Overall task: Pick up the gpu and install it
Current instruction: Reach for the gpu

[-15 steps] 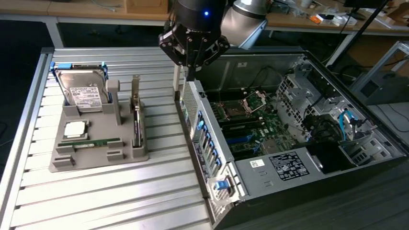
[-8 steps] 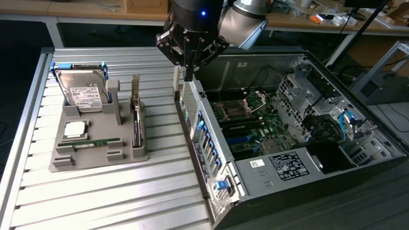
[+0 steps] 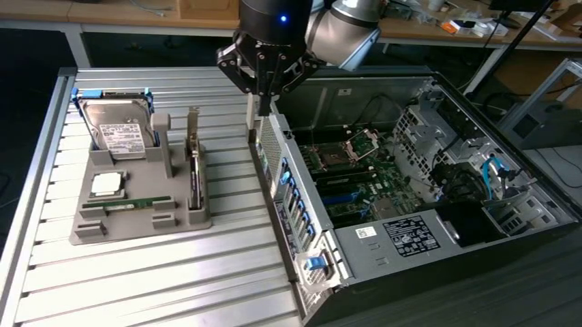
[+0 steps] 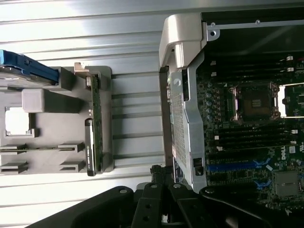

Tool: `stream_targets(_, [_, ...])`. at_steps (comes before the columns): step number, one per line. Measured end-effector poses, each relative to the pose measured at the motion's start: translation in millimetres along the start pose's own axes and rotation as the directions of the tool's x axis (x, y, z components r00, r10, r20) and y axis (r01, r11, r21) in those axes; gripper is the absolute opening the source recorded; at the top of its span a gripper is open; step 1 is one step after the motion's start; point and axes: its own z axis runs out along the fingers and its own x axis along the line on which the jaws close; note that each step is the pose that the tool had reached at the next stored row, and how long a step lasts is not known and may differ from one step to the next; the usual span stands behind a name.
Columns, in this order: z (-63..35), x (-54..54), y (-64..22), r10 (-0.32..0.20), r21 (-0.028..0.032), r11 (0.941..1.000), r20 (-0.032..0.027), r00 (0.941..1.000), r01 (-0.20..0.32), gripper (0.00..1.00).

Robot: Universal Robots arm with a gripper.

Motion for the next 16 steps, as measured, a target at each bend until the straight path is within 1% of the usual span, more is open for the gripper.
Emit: stream_targets(16, [-0.3,10.8,-0.8,0.000,0.0000,1.0000,0.0000,1.0000,0.000,0.11])
